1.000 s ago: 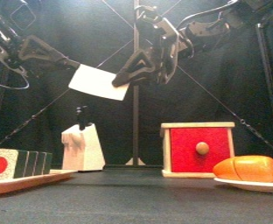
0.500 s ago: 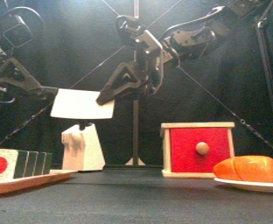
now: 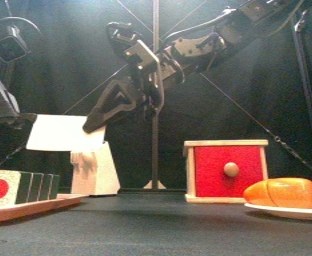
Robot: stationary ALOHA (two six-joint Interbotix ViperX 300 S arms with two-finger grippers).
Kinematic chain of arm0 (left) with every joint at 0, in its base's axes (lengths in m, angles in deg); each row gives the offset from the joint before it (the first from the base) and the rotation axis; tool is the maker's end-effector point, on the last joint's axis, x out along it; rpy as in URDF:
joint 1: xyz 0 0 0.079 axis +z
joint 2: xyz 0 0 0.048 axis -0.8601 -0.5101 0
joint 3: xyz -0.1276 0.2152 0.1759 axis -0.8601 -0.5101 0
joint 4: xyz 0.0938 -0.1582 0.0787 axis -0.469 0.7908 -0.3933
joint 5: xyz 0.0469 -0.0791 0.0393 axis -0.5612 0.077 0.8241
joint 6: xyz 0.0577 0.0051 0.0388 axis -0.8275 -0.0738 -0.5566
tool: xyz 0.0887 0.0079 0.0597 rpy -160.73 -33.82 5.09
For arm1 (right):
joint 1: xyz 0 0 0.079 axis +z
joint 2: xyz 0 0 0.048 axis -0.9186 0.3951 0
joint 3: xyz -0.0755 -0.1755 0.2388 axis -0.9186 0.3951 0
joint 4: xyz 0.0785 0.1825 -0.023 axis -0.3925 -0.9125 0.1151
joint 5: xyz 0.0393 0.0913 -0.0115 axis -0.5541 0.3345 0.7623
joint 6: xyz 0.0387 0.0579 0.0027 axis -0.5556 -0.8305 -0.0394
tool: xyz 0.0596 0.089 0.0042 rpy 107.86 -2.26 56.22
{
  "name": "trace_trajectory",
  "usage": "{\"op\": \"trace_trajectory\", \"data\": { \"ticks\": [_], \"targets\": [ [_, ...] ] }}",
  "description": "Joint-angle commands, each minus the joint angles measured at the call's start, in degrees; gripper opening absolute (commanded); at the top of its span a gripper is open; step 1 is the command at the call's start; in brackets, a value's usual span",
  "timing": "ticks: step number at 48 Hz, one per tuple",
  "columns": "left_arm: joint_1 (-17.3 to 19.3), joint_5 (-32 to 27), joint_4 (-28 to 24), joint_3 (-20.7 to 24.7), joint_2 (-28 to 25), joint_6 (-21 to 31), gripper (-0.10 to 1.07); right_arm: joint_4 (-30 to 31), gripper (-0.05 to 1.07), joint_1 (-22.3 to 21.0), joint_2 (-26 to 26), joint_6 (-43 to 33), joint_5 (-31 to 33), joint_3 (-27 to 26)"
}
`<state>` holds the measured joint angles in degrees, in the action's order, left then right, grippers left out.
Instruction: Cut sushi roll
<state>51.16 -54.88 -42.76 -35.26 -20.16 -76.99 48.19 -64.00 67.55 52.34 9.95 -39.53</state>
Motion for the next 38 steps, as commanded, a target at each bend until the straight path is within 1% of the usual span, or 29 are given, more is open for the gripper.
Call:
{"op": "trace_trajectory", "data": {
  "ticks": [1,8,23,38],
  "targets": [
    [0.2,0.2,0.1,0.6,0.0,0.0,0.39,-0.1,0.24,0.1,-0.9,0.1,0.0,-2.6],
    [0.2,0.2,0.3,0.4,-0.1,0.3,0.39,-0.2,0.24,0.0,-0.1,0.1,0.7,-3.4],
    [-0.3,0.1,4.7,-0.4,-0.7,0.2,0.38,-0.3,0.24,-0.2,1.6,0.1,2.0,-5.0],
    [-0.3,0.2,4.9,-0.5,-0.7,0.2,0.38,-1.3,0.24,-0.4,2.7,0.1,3.1,-6.1]
  ]
}}
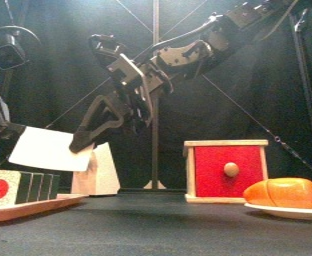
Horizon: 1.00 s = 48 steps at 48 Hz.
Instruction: Cut sushi roll
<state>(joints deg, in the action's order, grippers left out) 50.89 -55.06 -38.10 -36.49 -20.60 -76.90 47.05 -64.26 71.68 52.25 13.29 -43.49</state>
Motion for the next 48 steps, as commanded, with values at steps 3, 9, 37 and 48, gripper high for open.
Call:
{"op": "trace_trajectory", "data": {
  "ticks": [3,9,37,48],
  "targets": [
    [0.0,0.5,0.3,0.7,-0.3,0.1,0.38,-0.2,0.24,-0.2,-1.2,0.2,-0.4,-2.2],
    [0.0,0.7,0.3,0.6,-0.3,0.1,0.38,-0.2,0.24,-0.2,-1.2,0.2,-0.4,-2.4],
    [1.2,1.1,0.2,0.6,-0.4,0.0,0.38,-0.2,0.24,-0.2,-1.4,0.2,-0.3,-2.9],
    [1.9,1.1,0.1,0.6,-0.4,0.0,0.38,-0.2,0.24,-0.7,-1.4,0.1,-0.3,-3.2]
  ]
}}
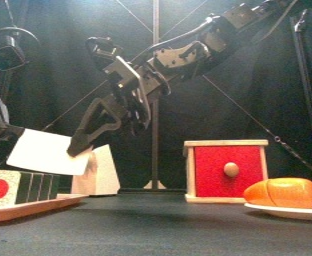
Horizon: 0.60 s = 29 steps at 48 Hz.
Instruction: Cut sushi roll
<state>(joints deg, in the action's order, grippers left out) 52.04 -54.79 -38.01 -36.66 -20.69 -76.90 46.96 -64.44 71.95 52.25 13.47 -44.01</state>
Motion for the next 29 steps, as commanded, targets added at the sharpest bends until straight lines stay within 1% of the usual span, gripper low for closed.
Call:
{"op": "trace_trajectory", "data": {
  "ticks": [1,12,29],
  "targets": [
    [1.0,0.9,0.0,0.8,-0.3,0.0,0.38,-0.1,0.24,-0.6,-1.7,0.2,-0.4,-2.7],
    [2.5,0.9,-0.3,0.8,-0.3,0.0,0.38,-0.1,0.24,-1.1,-1.8,0.1,-0.4,-2.9],
    [2.0,0.9,-0.2,0.8,-0.3,0.0,0.38,-0.1,0.24,-1.0,-1.8,0.2,-0.2,-3.0]
  ]
}}
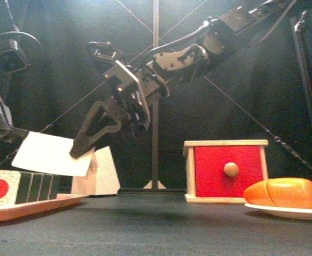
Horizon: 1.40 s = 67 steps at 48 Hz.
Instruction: Cut sushi roll
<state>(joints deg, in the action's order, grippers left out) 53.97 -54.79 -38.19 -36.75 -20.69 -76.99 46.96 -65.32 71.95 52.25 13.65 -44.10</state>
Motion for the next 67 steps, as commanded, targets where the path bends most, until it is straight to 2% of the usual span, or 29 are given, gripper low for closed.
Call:
{"op": "trace_trajectory", "data": {
  "ticks": [1,67],
  "targets": [
    [0.1,0.8,0.0,0.9,-0.3,0.1,0.38,-0.1,0.24,0.0,-1.8,0.2,-0.4,-3.0],
    [-1.1,0.4,0.2,0.9,-0.3,0.2,0.38,-0.1,0.24,0.4,-1.5,0.1,0.2,-3.0]
  ]
}}
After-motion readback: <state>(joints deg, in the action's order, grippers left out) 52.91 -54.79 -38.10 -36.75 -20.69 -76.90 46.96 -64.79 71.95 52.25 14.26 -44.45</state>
